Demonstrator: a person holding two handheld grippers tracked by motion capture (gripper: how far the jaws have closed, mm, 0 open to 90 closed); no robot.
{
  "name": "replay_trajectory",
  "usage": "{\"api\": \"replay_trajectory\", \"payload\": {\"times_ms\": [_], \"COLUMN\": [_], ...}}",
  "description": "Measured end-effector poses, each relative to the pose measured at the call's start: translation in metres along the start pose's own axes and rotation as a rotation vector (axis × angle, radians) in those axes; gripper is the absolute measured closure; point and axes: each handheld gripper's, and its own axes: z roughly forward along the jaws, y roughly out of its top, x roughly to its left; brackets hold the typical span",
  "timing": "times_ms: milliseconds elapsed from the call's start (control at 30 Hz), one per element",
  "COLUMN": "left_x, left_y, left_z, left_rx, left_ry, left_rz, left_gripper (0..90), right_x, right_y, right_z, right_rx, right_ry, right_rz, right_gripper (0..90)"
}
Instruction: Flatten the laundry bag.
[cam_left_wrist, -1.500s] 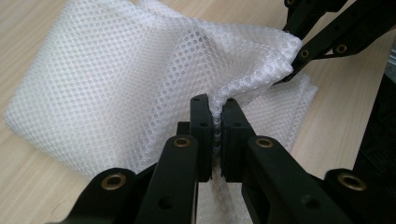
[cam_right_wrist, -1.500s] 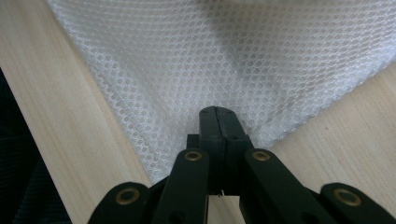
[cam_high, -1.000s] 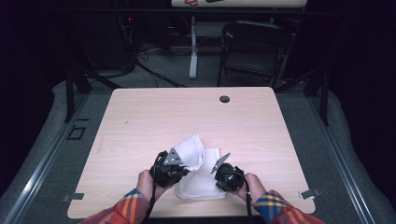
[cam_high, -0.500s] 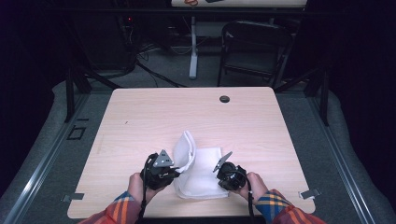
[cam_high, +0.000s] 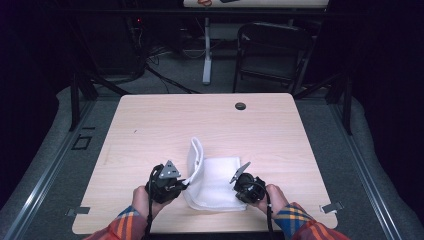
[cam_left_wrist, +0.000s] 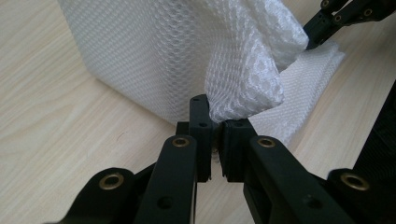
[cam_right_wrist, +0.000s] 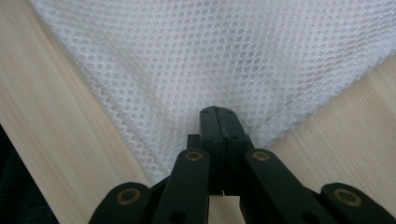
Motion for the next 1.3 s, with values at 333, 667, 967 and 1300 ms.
{"api": "replay_trajectory", "payload": {"times_ms": [333, 667, 967, 1300], "left_x": [0.007, 0.009, 0.011, 0.014], "left_y": [-0.007, -0.010, -0.014, -0.018], "left_z": [-0.001, 0.001, 0.008, 0.012], "left_rx": [0.048, 0.085, 0.121, 0.175], "left_ry": [-0.005, -0.009, -0.019, -0.068], "left_rz": [-0.029, -0.033, -0.048, -0.072], "left_gripper": [85.4, 86.8, 87.5, 86.6], "right_x": [-0.004, -0.009, -0.014, -0.020], "right_y": [-0.003, -0.007, -0.010, -0.015], "right_z": [-0.001, -0.003, -0.005, -0.007], "right_rx": [0.005, 0.009, 0.023, 0.035], "right_ry": [-0.003, 0.000, 0.004, 0.021], "right_rz": [0.014, 0.027, 0.029, 0.040], "right_gripper": [90.0, 90.0, 90.0, 90.0]}}
